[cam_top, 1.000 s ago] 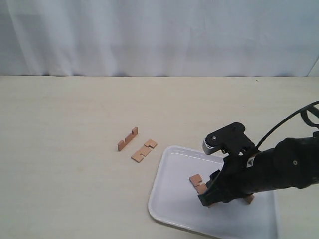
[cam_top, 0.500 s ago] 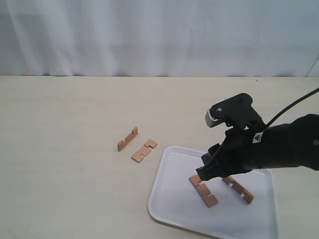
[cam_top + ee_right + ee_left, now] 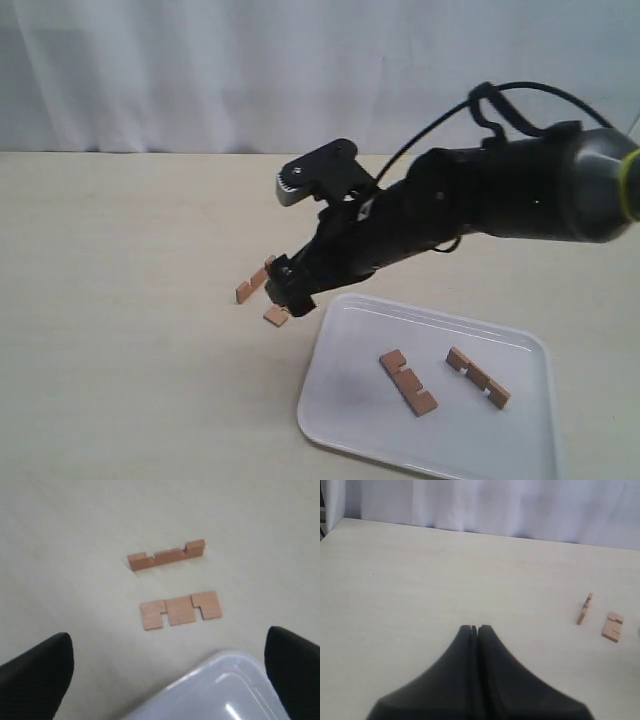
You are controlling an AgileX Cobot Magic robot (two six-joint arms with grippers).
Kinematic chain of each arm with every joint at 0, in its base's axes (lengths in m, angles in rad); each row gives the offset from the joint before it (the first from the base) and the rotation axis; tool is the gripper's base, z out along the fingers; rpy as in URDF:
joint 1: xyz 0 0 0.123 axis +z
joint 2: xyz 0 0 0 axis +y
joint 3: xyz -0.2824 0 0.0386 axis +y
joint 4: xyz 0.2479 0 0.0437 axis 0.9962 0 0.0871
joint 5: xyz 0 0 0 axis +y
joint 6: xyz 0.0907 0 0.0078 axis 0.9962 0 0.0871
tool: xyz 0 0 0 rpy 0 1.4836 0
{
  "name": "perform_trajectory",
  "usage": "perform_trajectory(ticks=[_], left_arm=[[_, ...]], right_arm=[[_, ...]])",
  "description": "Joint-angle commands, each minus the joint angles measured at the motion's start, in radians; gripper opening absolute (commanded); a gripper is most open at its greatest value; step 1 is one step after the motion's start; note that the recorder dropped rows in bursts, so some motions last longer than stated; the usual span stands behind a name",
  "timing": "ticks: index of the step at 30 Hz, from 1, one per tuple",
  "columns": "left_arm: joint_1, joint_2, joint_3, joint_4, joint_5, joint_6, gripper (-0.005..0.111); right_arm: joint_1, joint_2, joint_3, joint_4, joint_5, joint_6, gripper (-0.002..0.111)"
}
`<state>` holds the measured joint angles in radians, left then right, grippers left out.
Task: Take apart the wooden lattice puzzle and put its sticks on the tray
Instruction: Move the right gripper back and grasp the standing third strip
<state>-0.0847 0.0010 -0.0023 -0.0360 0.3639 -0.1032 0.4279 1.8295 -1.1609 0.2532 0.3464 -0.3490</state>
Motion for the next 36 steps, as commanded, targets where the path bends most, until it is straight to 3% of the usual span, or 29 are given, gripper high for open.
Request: perform_trajectory(ticks=[1,6,12,19,25,36], left_arm=[[0.001,-0.001,0.002,-0.001,-0.001,0.001,0.000],[0.001,-0.001,0.002,-0.001,-0.001,0.001,0.000],[0.001,-0.001,0.002,-0.001,-0.002,0.001,0.000],[0.001,-0.001,0.002,-0.001,-0.002,0.001,0.000],[0.001,-0.001,0.002,-0.001,-0.002,0.001,0.000],[0.001,-0.001,0.002,-0.001,-0.002,0.001,0.000]], right_arm=[[0.041,0.121,-0.155,0.001,0.076,0.116,0.096],[0.070,0.259,-0.339,-0.024,0.190,0.259,0.096],[0.079,0.356,-0.454,-0.219,0.294,0.531,0.096],[0.122,0.407,-0.549,-0.343,0.308,0.691,0.096],[0.145,0.440,-0.572,-0.566,0.299,0.945,0.096],[0.158,0.466,-0.572,-0.652,0.256,1.073,0.089]])
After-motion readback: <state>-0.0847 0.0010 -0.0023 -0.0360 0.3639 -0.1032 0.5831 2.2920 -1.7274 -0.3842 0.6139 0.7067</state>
